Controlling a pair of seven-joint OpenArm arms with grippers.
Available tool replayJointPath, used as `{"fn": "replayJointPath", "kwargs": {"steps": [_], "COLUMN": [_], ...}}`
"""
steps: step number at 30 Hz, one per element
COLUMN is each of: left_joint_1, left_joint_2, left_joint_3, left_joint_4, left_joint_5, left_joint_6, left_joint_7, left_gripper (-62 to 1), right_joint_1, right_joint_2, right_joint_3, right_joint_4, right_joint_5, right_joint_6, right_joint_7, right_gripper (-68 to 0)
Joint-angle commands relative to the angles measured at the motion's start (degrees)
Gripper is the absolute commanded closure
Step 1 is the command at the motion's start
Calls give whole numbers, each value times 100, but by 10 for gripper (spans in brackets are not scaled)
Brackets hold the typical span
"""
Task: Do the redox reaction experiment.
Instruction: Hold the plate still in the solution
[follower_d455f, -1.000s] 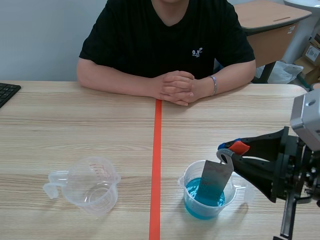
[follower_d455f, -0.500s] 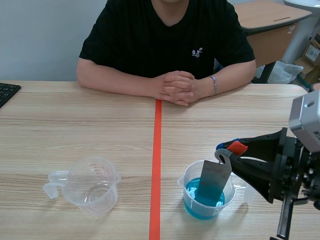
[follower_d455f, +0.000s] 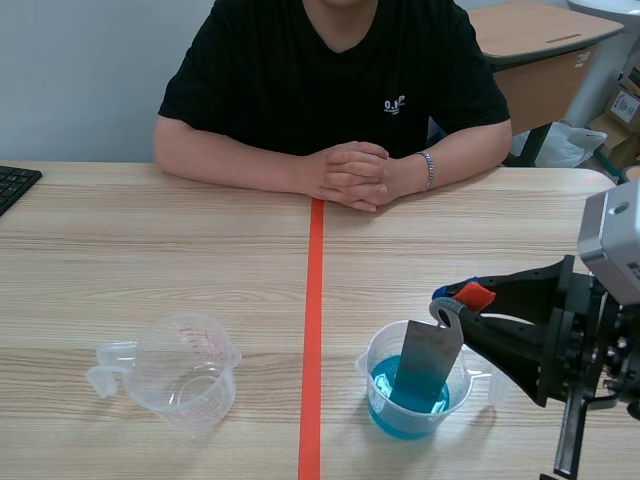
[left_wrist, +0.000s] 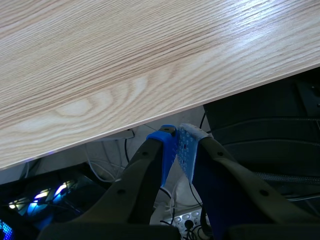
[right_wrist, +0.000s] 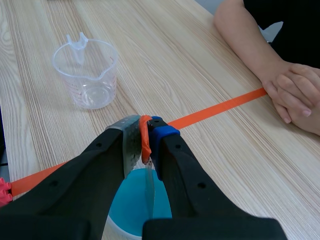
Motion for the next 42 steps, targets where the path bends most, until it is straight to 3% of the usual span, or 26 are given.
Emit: {"fn": "replayJointPath", "kwargs": {"steps": [1,16,28,42], "left_joint_1": [76,76,76,76], "left_joint_2": [13,13,13,13], "left_joint_3": [-7,-7,-7,-7], "left_joint_4": [37,37,37,37], "left_joint_5": [-15,-15,-13,-13], "left_joint_6": [2,-2,-2,-11], "left_joint_7": [-63,-66,-66,-68], "left_gripper": [-42,-42,-42,-42], "right_joint_1": [50,-2,-590,-872], "right_joint_2": [66,210,210,208], "right_joint_3": [57,240,942,1814], "right_joint_4": [-4,352,1123,2033], "right_joint_5": [-24,28,59,1040], "right_joint_6": [20,44,199,282], "right_joint_7": [-61,-129,-170,-885], "right_gripper": [-15,-17,-17,-17]}}
